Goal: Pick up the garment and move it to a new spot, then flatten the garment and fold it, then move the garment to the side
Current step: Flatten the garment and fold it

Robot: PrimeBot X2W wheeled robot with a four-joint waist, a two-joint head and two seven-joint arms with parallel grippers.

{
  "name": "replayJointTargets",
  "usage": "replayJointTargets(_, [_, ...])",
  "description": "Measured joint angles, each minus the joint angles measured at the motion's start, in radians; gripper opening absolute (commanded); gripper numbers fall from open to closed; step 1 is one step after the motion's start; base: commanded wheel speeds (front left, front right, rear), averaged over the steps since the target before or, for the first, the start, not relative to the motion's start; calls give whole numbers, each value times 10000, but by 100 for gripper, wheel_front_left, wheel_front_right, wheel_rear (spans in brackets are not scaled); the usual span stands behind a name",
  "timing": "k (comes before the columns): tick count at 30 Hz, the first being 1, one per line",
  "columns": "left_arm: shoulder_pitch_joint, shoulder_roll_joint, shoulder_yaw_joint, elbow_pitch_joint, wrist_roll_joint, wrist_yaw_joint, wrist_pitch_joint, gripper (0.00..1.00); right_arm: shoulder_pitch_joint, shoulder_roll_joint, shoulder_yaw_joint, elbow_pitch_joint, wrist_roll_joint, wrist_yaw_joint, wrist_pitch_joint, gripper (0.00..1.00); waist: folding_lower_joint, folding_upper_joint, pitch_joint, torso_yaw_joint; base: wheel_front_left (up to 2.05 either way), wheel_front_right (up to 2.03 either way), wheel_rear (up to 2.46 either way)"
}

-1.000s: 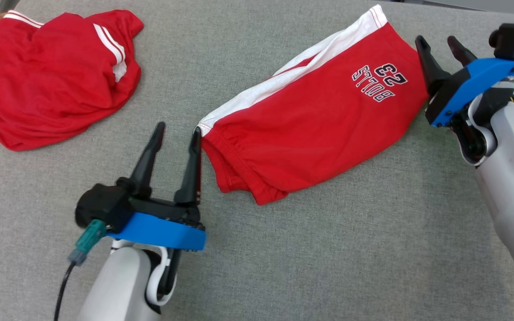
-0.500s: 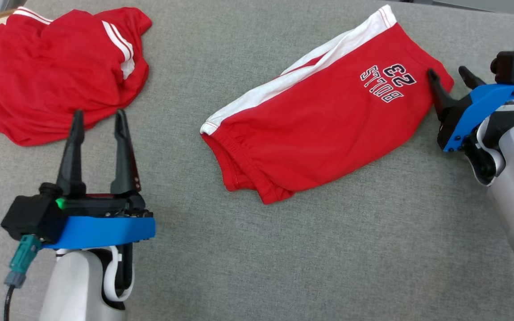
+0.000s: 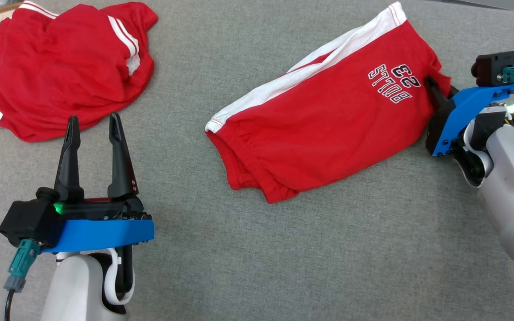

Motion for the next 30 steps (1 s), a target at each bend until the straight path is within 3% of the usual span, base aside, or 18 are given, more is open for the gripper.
replayJointTargets(7, [169,0,-17,163,109,-35,0,100,302,198,-207,-201,888,0,-424,0,1,0,-350,-312,0,0,0])
replayJointTargets(15, [432,-2,213,280,462,-88,0,100,1714,178,-385,-1091,2220,0,-1024,0,0,0,-917,-938,0,0,0])
replayJointTargets(30, [1380,-6,742,268,780,-180,0,100,4742,-602,-1526,-2374,4203,0,-1833,0,0,0,-1982,-2045,0,0,0])
